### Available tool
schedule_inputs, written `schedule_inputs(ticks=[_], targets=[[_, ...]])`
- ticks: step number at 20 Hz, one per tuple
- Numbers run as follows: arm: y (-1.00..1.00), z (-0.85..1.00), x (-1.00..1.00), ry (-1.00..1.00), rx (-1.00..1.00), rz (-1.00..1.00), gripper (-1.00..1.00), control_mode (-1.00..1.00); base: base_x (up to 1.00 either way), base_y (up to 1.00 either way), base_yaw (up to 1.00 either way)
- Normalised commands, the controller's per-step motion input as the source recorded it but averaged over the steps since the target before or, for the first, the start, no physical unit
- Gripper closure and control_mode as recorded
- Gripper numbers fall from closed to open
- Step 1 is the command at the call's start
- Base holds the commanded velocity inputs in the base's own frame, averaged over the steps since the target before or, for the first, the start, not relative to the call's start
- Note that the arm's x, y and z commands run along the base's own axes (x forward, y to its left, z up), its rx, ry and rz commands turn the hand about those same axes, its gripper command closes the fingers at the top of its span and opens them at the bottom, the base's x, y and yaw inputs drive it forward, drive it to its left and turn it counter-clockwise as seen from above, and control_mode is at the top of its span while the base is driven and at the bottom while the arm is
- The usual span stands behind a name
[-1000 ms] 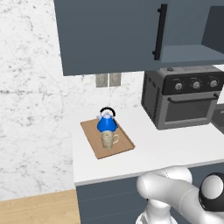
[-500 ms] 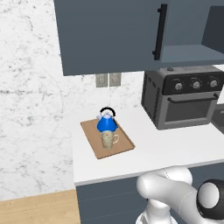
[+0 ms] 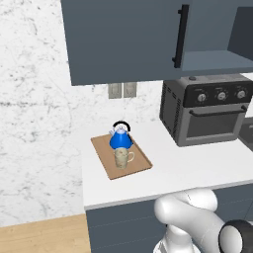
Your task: Pick the kettle from the counter and place it on the tray. Then pick the mug from the cabinet and place it on the tray. Then close the cabinet doors.
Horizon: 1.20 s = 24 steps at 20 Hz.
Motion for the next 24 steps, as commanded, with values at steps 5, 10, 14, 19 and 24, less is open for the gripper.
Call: schedule_inputs(ticks=[5, 10, 14, 19, 24], targets=[[0.48, -0.13, 0.97, 0.03, -0.03, 0.18, -1.00, -1.00, 0.00, 0.00, 0.00], [0.32, -0.11, 1.00, 0.14, 0.00, 0.16, -1.00, -1.00, 0.00, 0.00, 0.00], [0.22, -0.19, 1.00, 0.15, 0.00, 0.21, -1.00, -1.00, 0.00, 0.00, 0.00], [0.20, -0.35, 1.00, 0.03, 0.00, 0.18, -1.00, -1.00, 0.00, 0.00, 0.00], [0.00, -0.32, 1.00, 0.00, 0.01, 0.18, -1.00, -1.00, 0.00, 0.00, 0.00]])
